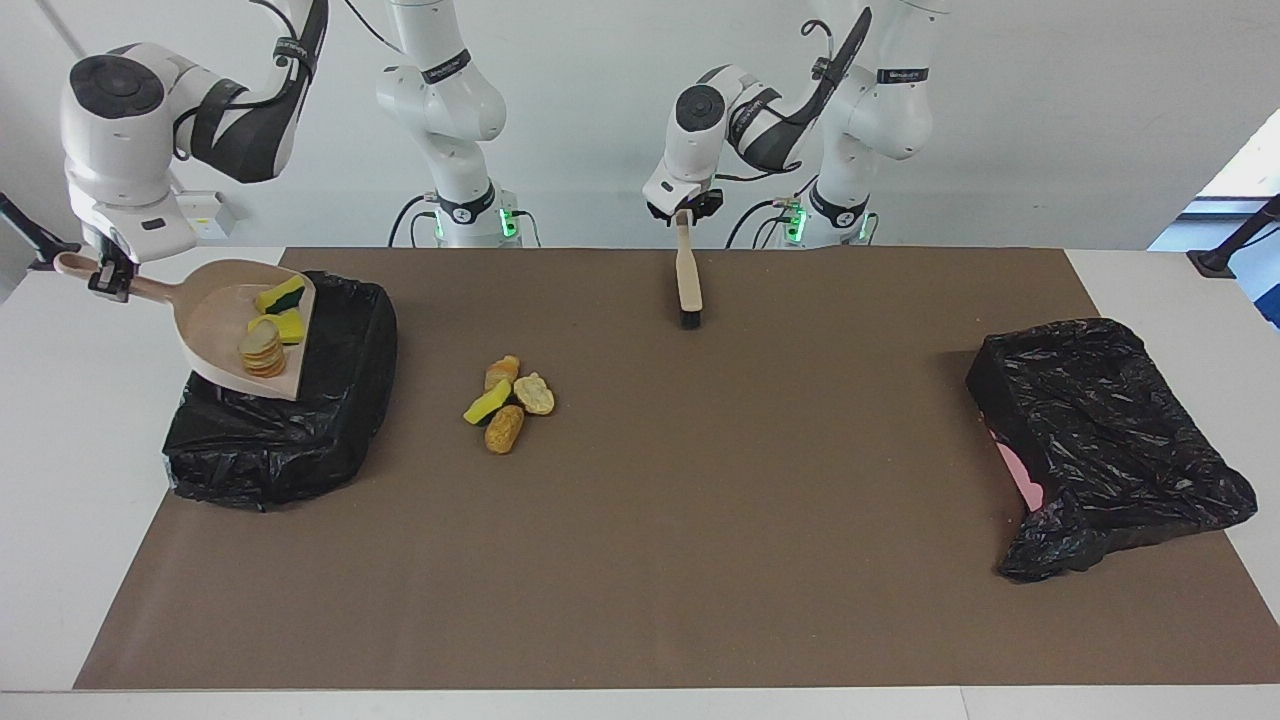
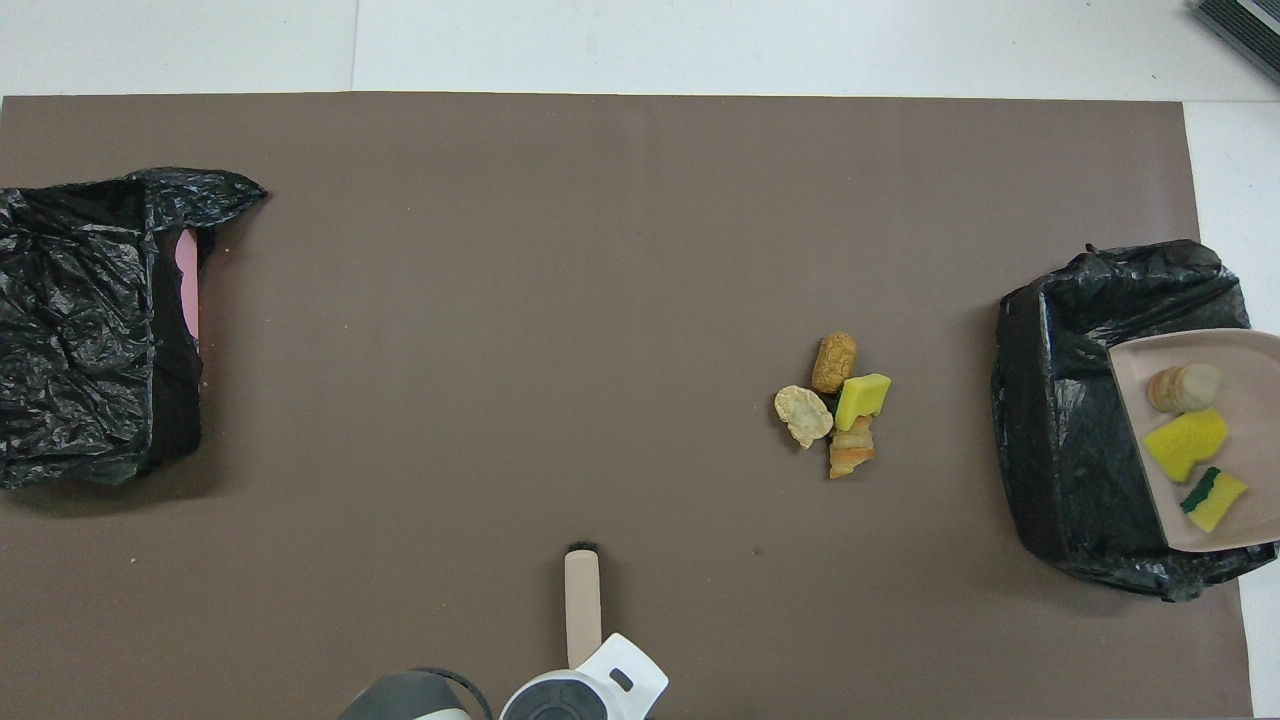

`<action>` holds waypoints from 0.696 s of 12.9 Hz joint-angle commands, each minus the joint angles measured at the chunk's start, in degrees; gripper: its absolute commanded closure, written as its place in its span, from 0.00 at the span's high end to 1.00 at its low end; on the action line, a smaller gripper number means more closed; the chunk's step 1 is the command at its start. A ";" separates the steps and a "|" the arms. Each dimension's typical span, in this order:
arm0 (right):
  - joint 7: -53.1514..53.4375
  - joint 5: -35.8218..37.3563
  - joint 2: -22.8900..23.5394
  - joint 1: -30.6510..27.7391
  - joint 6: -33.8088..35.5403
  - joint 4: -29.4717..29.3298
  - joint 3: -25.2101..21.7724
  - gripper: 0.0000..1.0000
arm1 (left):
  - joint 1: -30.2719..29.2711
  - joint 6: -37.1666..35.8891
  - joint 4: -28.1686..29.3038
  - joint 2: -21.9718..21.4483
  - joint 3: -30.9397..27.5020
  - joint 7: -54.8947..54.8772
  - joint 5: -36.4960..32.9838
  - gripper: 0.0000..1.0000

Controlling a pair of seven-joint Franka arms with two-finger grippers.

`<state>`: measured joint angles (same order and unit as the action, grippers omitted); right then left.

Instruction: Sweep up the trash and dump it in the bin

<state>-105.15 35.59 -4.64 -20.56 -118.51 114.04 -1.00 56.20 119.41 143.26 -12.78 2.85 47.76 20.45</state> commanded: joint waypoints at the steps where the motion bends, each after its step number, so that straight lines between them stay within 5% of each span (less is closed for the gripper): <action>1: -2.96 2.72 -0.89 -0.18 -3.82 1.88 0.12 0.00 | -6.43 -0.76 -7.01 2.40 -0.12 -1.09 -5.30 1.00; 4: 3.36 9.57 -1.33 -0.09 -6.82 2.68 0.12 0.00 | -16.79 -3.12 -16.49 3.19 -0.13 -9.14 -13.06 1.00; 9: 6.52 15.46 -6.42 3.06 -5.07 6.62 0.73 0.00 | -28.32 -17.43 -34.68 5.12 -0.13 -26.03 -20.00 1.00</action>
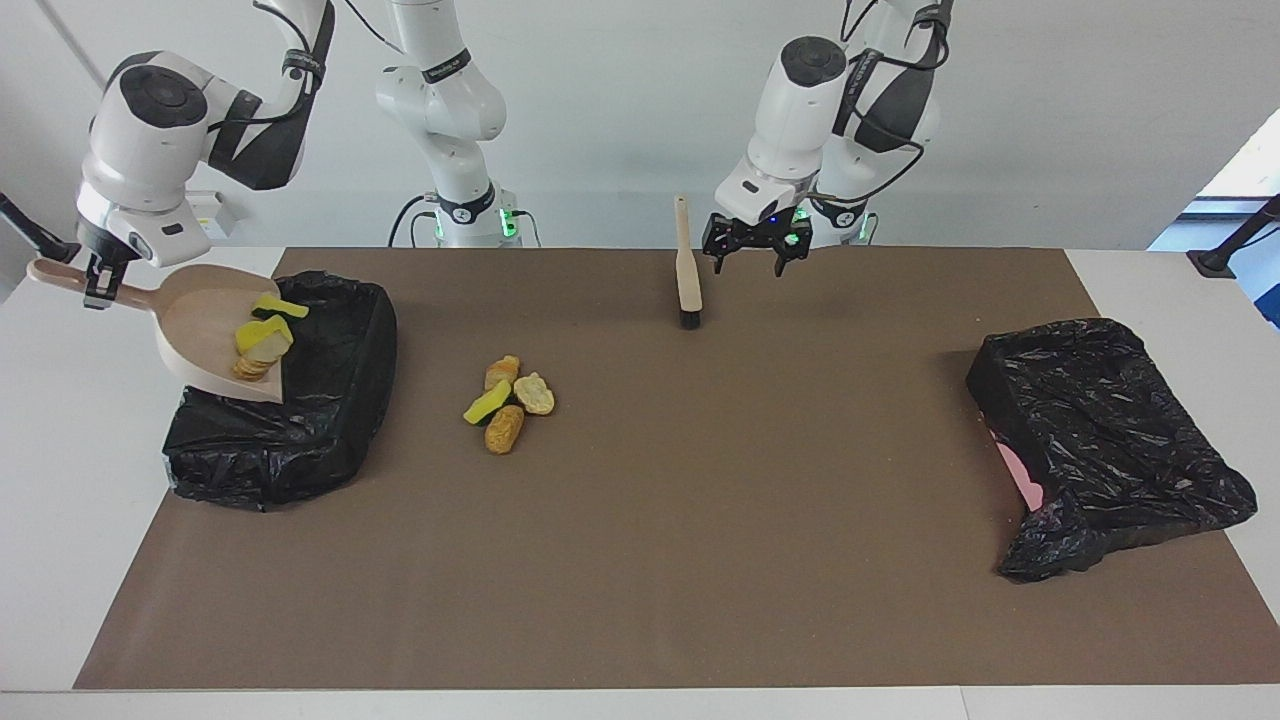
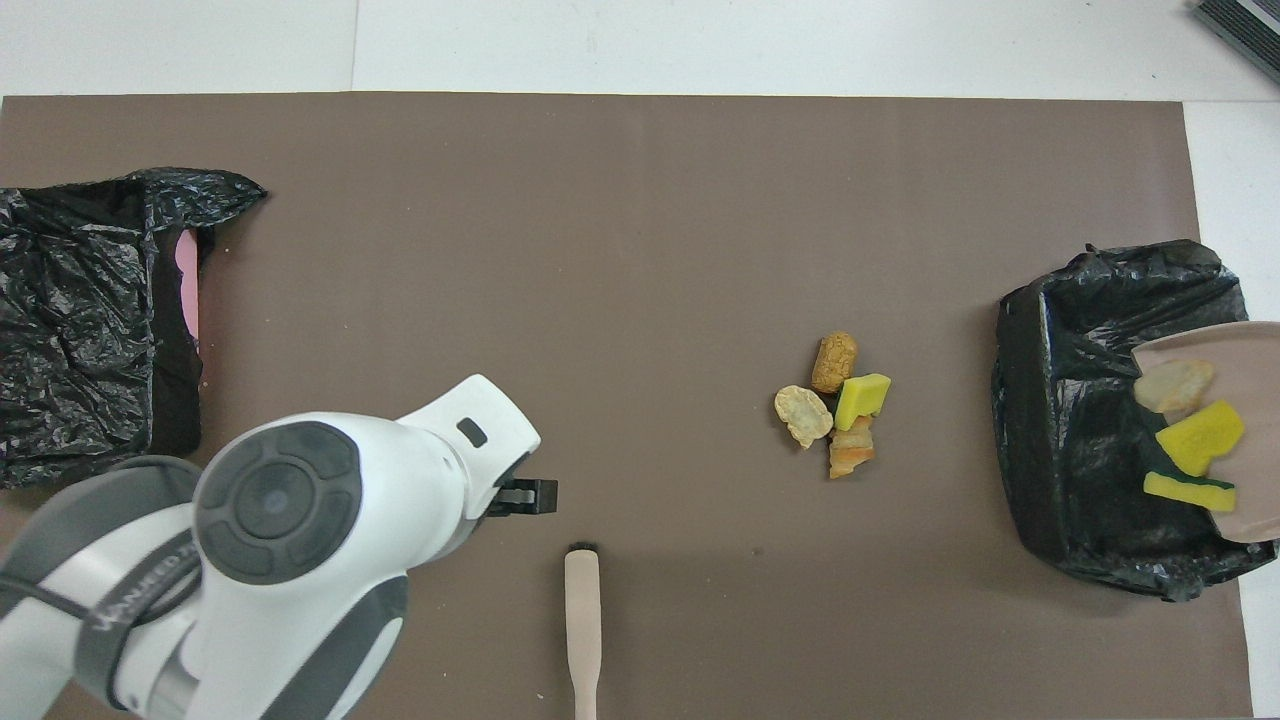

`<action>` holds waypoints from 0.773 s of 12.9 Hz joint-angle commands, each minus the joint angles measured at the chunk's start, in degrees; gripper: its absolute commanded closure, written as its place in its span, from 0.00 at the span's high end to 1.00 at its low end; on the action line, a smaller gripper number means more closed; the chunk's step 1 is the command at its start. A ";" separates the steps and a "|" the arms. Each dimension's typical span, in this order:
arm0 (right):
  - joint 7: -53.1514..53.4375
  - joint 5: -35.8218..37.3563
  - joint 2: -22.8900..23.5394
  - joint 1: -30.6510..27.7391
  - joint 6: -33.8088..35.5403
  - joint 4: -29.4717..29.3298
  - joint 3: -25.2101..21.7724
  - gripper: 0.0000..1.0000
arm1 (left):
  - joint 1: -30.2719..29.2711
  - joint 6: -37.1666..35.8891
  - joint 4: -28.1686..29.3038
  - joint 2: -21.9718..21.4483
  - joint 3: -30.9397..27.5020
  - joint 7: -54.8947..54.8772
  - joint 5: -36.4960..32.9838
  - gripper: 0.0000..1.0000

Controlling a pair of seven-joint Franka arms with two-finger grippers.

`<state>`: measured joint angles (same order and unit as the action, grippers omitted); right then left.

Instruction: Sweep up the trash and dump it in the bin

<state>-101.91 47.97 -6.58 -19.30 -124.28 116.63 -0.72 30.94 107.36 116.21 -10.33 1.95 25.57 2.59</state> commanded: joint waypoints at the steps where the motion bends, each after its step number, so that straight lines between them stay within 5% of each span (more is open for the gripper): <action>1: 4.87 4.05 -5.54 1.90 1.22 5.00 0.63 0.00 | -5.34 -8.62 -11.58 3.38 0.77 -6.04 -2.15 1.00; 10: 10.74 2.31 -11.17 8.23 13.45 -0.34 1.16 0.00 | -14.24 -15.33 -21.11 3.47 -0.11 -13.79 -2.32 1.00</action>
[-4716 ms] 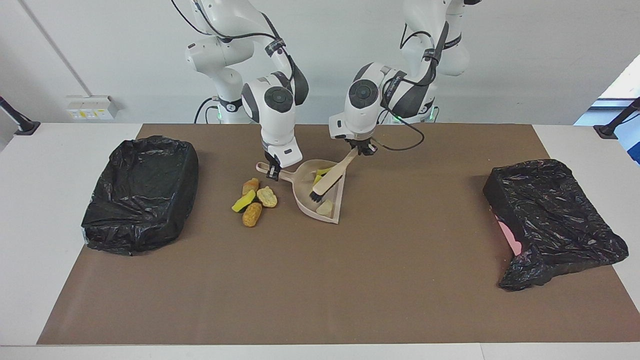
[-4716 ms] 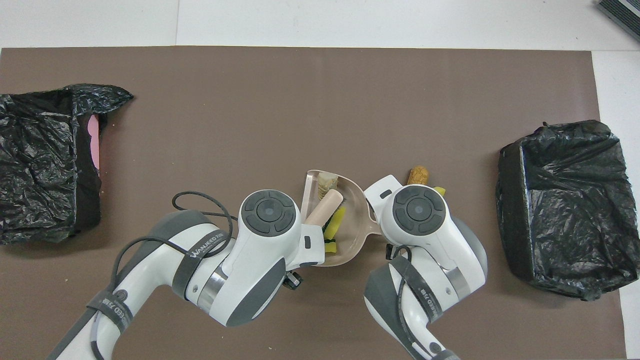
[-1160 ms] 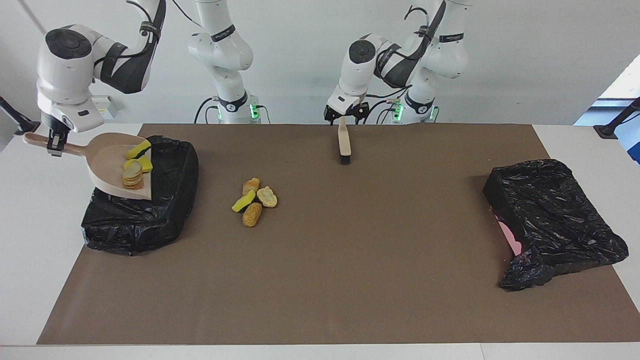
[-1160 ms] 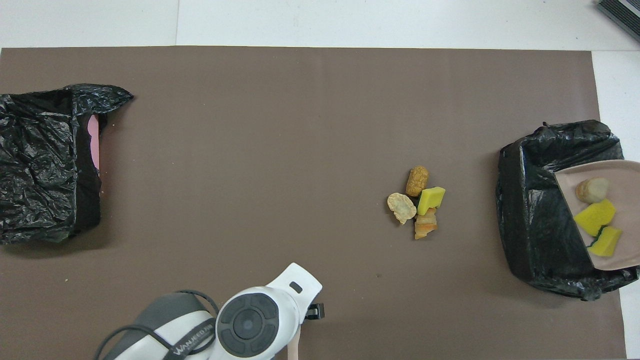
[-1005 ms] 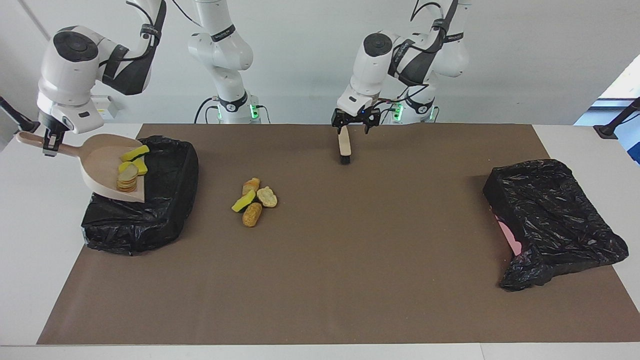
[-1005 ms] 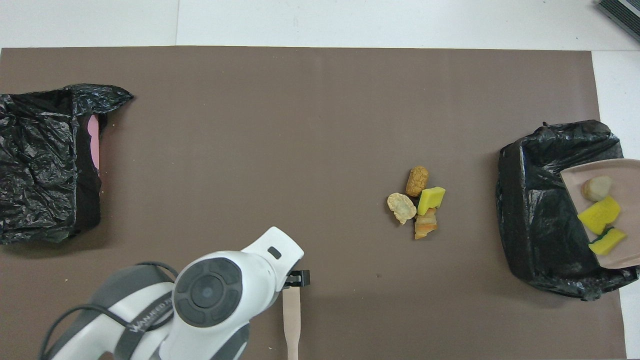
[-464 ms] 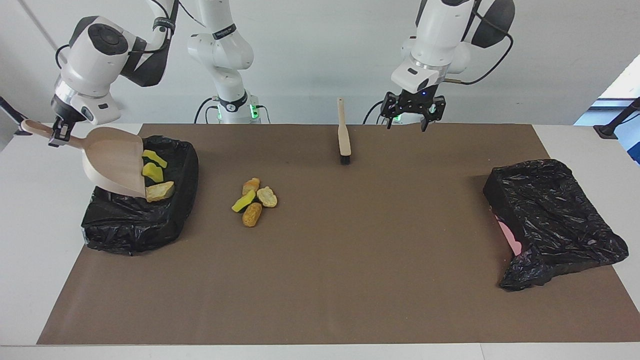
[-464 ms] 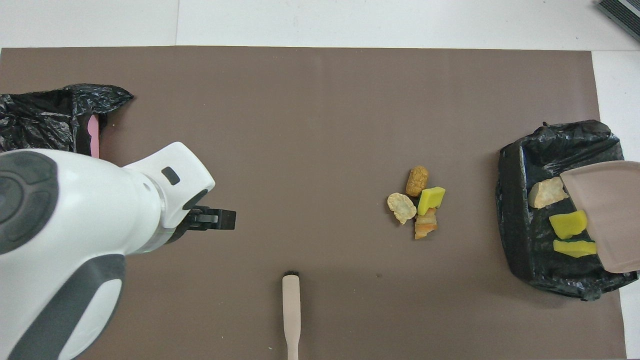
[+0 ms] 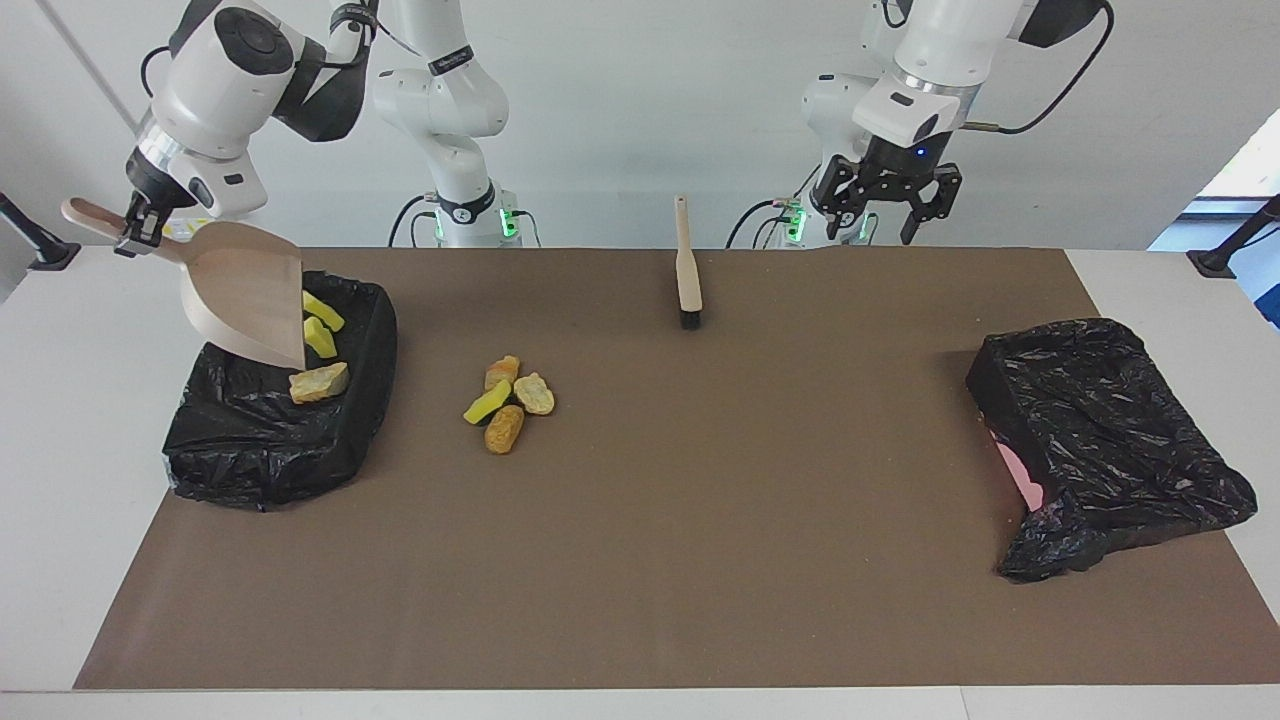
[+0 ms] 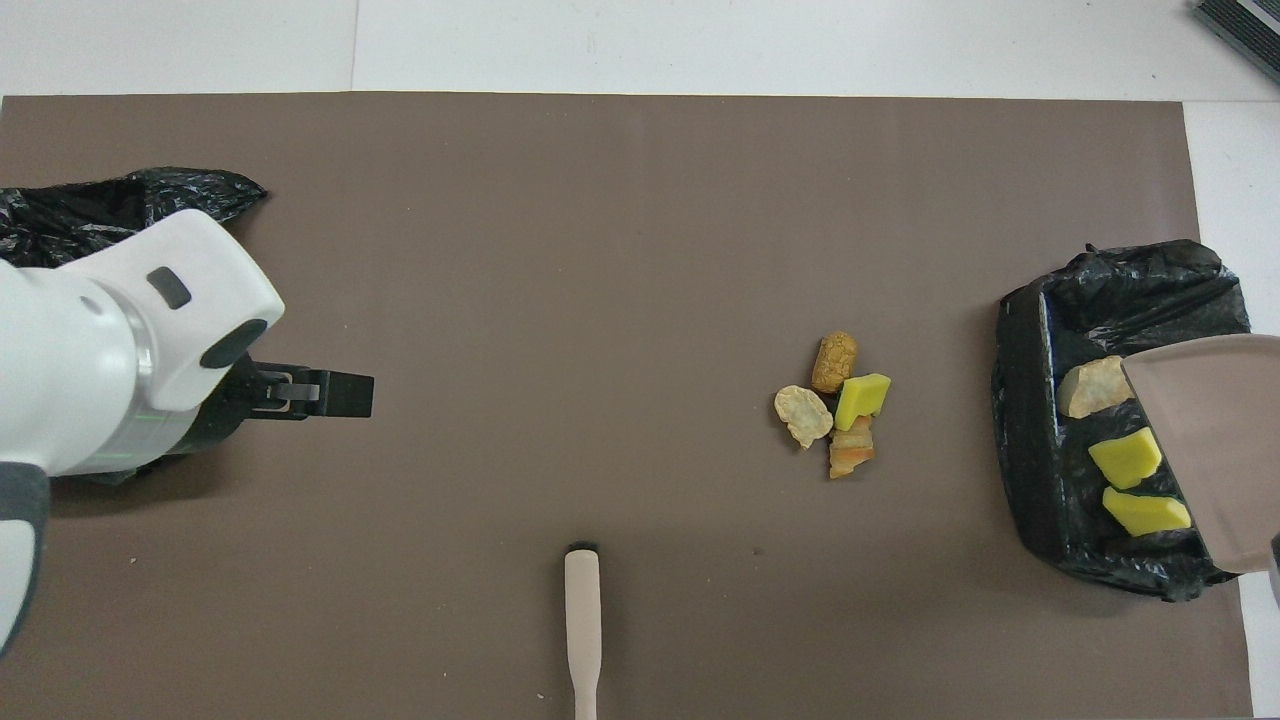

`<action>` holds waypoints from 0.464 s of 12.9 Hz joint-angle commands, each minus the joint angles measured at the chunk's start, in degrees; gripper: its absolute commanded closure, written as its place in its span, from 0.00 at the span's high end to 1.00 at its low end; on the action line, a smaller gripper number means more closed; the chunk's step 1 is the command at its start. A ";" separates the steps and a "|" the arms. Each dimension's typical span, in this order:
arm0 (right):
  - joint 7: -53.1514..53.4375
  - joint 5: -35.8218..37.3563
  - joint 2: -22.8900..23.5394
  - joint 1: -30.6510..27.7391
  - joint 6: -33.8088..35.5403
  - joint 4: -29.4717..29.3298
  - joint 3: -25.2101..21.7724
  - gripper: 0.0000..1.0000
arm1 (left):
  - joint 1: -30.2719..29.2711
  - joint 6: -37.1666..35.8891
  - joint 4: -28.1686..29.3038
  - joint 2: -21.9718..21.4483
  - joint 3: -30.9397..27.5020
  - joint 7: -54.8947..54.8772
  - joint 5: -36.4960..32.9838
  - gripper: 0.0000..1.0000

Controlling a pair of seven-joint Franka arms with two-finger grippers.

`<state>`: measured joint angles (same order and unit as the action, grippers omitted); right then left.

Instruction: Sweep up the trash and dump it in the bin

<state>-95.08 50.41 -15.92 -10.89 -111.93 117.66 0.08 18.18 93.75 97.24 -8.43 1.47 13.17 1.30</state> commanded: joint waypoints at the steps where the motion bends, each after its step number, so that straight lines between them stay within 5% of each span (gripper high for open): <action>1: 7.85 -2.57 -2.53 -0.19 1.71 -2.59 0.45 0.00 | -1.92 -1.55 -2.23 1.57 0.29 -1.48 -1.04 1.00; 6: 28.34 -16.79 -2.01 -0.01 7.34 -5.77 5.45 0.00 | -5.61 -0.85 -2.14 1.66 0.12 -8.50 -0.95 1.00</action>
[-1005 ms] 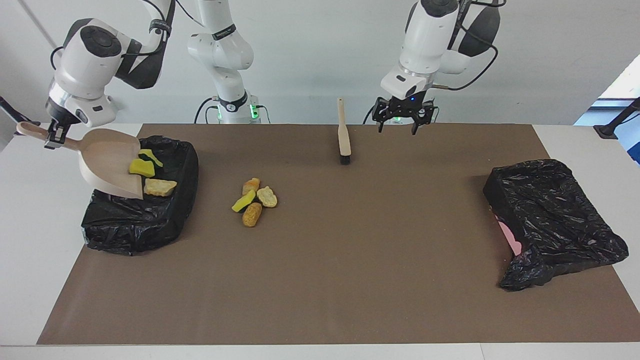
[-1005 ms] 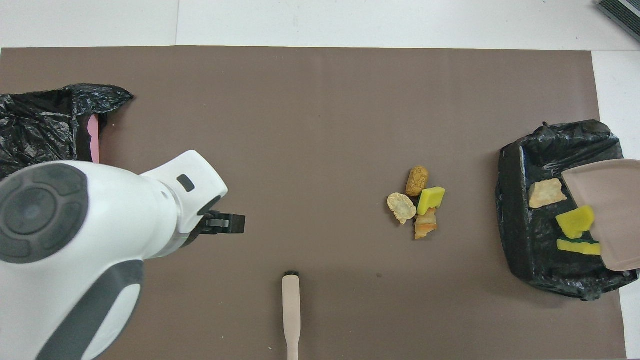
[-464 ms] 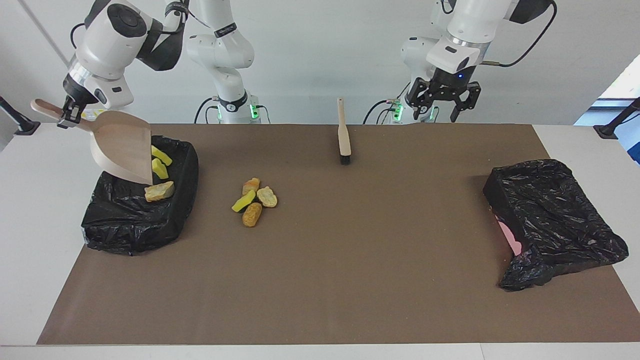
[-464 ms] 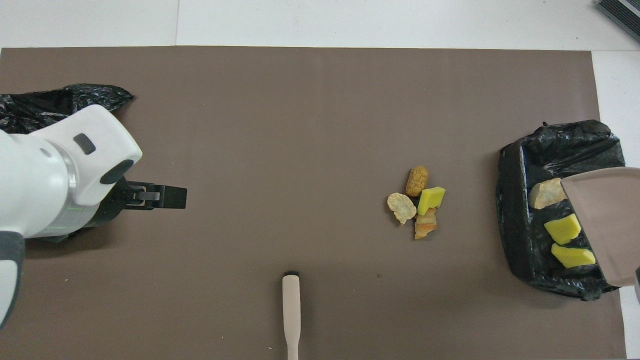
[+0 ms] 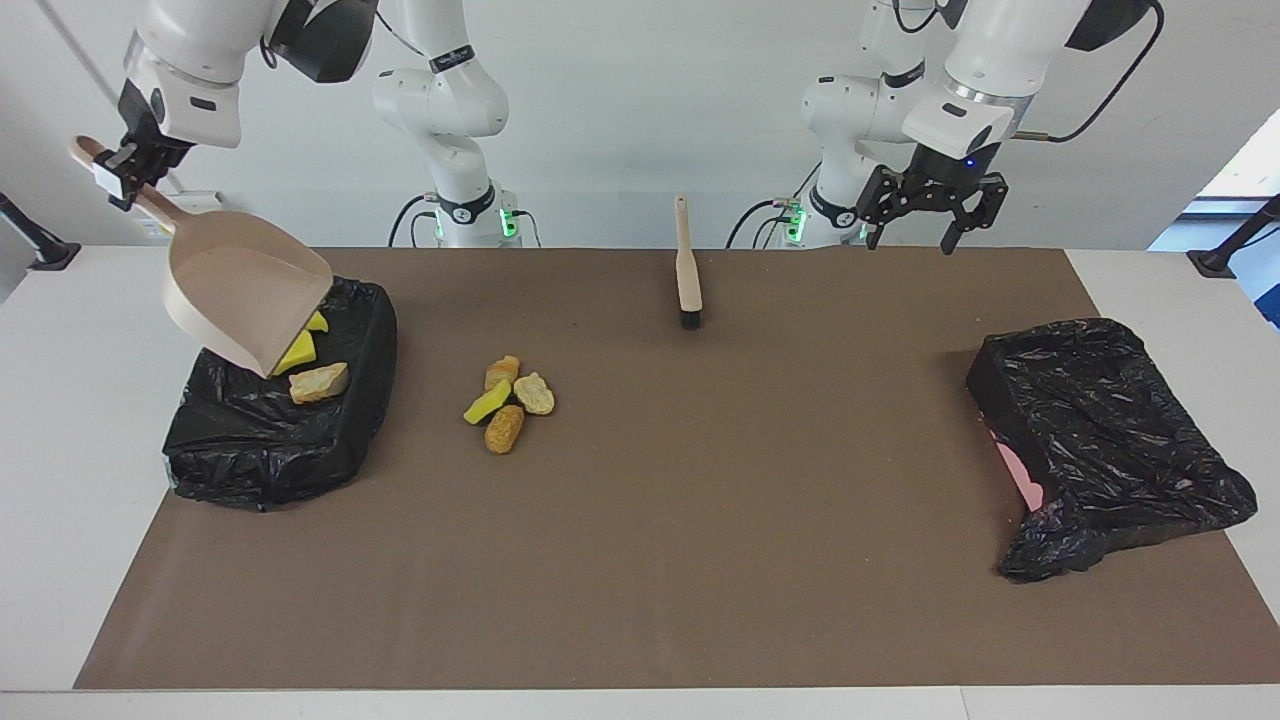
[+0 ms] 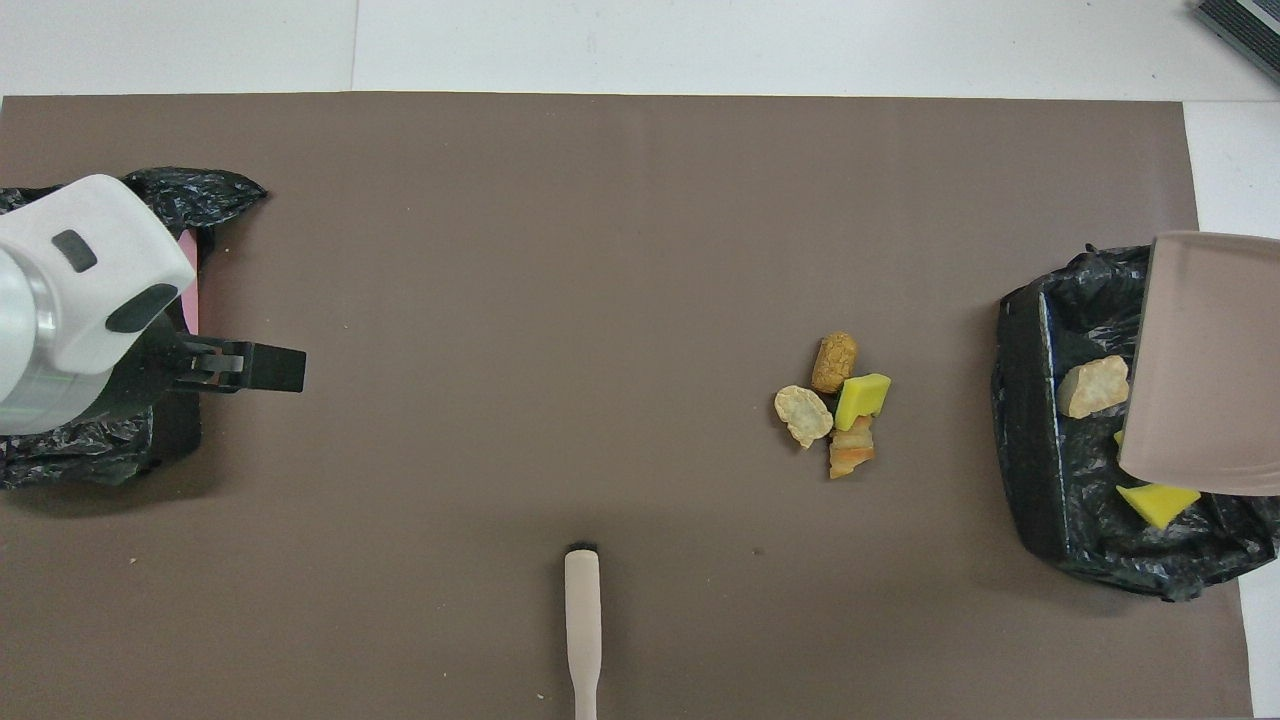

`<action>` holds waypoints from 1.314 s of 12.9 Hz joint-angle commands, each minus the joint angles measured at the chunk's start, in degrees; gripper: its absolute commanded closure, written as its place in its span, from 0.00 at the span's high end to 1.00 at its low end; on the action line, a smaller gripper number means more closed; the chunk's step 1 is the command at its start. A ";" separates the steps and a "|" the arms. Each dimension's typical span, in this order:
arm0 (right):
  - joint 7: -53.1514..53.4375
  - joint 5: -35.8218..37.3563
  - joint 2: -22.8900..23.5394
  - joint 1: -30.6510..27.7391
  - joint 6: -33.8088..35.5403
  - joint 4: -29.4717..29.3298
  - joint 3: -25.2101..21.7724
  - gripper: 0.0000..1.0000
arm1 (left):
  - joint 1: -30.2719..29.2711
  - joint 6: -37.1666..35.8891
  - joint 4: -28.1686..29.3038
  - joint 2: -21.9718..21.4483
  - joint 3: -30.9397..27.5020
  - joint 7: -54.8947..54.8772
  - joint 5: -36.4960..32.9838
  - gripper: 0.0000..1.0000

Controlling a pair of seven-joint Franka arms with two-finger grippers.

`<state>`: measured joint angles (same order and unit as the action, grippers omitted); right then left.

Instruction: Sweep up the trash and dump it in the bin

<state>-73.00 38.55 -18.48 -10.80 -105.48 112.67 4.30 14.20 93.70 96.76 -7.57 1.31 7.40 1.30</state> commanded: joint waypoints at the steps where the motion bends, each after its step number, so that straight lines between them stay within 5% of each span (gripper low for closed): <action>1: 11.07 -7.50 0.90 0.08 0.98 -0.70 1.94 0.00 | -3.89 -1.32 -1.83 0.89 0.27 -4.40 -0.86 1.00; 5: 38.29 -18.23 8.09 6.48 0.37 -1.57 4.49 0.00 | -11.71 -6.05 -8.05 2.38 1.32 -11.25 -0.51 1.00; 11: 84.33 -26.31 23.89 23.60 -0.51 -9.47 4.49 0.00 | -12.53 -16.78 -22.82 10.55 0.36 -14.26 -0.42 1.00; 17: 109.97 -39.77 44.28 34.07 -4.11 -30.19 4.49 0.00 | -9.63 -16.44 -16.34 4.67 -3.68 -15.93 -0.68 1.00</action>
<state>32.17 1.32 17.51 20.73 -109.38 92.97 9.12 2.49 77.70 77.21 0.08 -0.13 -7.54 1.26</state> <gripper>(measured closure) 0.683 0.000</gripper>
